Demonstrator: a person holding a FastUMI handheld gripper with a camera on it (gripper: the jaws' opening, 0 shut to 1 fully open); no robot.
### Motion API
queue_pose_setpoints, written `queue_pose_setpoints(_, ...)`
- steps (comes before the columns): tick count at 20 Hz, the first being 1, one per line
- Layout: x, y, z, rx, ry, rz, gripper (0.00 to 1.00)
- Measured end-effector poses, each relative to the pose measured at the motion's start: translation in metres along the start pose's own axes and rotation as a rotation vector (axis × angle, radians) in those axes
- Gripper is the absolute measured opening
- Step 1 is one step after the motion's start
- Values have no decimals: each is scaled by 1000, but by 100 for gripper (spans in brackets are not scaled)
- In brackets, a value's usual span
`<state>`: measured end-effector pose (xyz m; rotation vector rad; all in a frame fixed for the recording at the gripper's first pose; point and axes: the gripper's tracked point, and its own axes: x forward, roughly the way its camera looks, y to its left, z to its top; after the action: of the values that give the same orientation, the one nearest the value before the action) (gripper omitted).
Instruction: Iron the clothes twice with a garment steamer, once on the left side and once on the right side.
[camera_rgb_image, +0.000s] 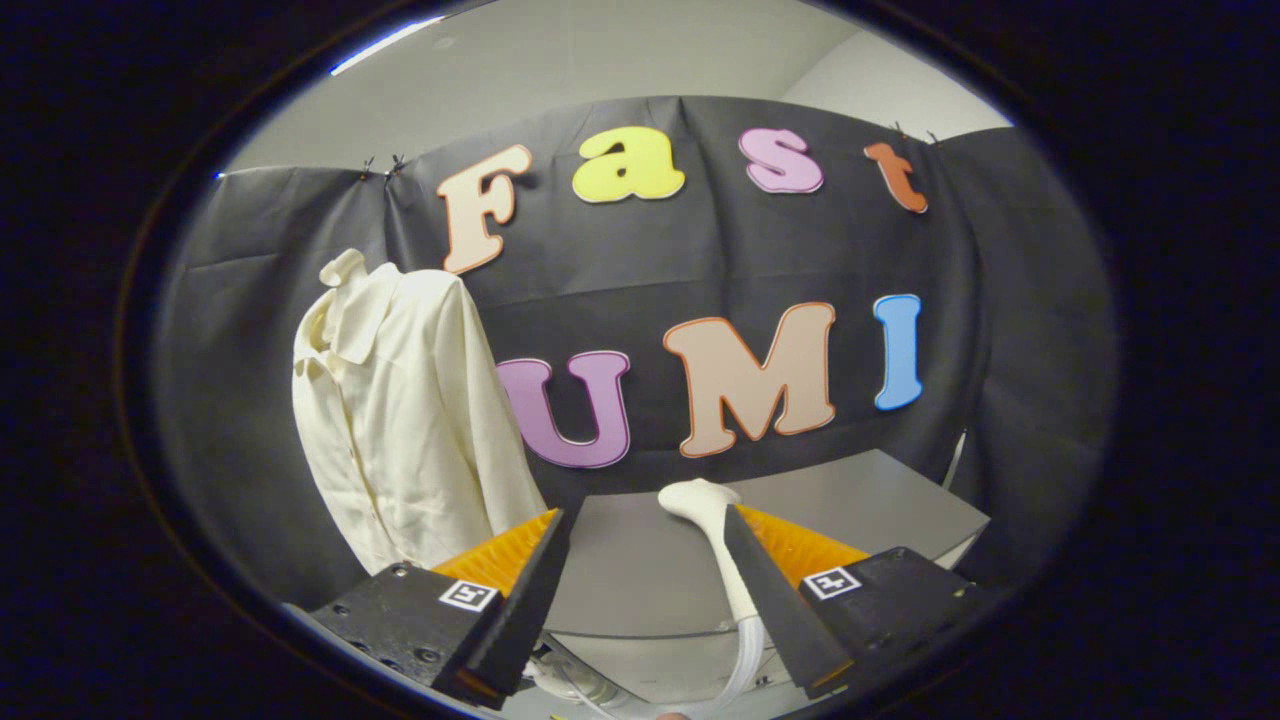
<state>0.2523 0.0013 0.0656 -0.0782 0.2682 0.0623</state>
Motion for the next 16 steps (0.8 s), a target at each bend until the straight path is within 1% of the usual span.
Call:
queue_pose_setpoints(4,58,-9,-5,-4,165,19,95)
queue_pose_setpoints(8,101,-23,-26,-77,336,0,93)
queue_pose_setpoints(10,117,-28,-40,-105,393,-12,91)
queue_pose_setpoints(11,123,-37,-48,-120,425,-34,90)
queue_pose_setpoints(12,130,-50,-56,-139,457,-74,90)
queue_pose_setpoints(13,141,-64,-54,-175,427,-109,90)
queue_pose_setpoints(14,145,-76,-55,-202,458,-145,90)
queue_pose_setpoints(15,143,-85,-60,-203,469,-160,89)
queue_pose_setpoints(16,147,-88,-67,-174,489,-149,88)
